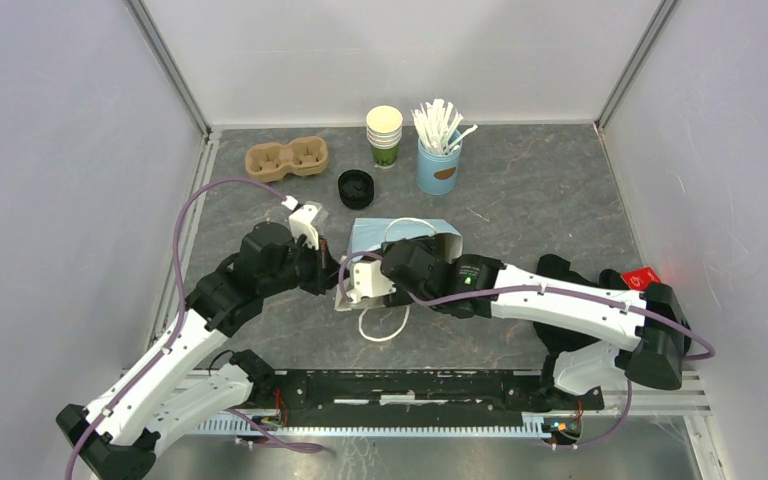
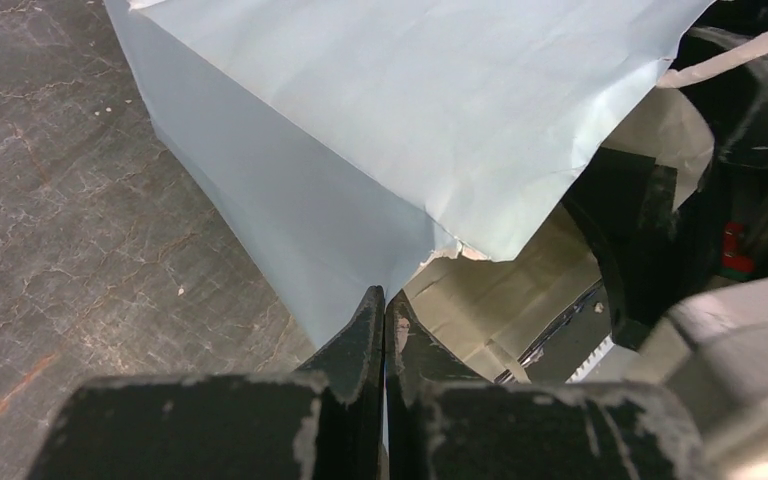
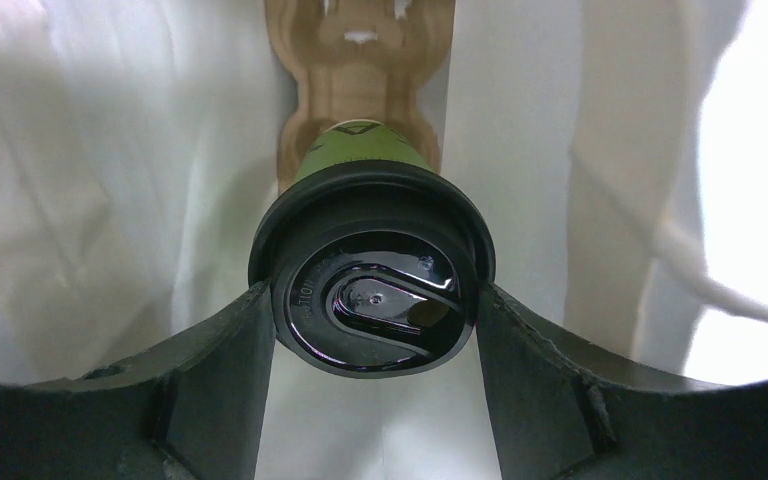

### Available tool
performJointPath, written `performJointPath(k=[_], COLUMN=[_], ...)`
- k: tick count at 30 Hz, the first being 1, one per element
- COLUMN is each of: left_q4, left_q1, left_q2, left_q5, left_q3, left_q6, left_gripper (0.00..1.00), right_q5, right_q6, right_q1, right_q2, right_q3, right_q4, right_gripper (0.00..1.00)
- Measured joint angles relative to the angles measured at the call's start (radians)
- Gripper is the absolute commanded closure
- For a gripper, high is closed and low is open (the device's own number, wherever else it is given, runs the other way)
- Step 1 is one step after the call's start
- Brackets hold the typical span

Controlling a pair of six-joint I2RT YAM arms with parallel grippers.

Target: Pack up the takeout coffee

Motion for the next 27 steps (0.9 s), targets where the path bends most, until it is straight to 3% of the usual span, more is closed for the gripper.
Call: performJointPath(k=[9,27], left_q4=[-0.006,0.002], left_q1=[0.000,0.000], left_q2=[0.003,0.022], left_q5=[0.005,0.032], left_q3=[0.000,0.002], left_q6=[0.000,0.000], left_gripper=[0.98,0.98], right_q5=[0.031,-0.161], right_q6=[-0.079,-0.250], right_q1=[-0.040,-0.172], right_q2=[-0.013,0.017], right_q3=[-0.112,-0.036], right_q4=[0.044,0.075], right_gripper=[0.85,0.84])
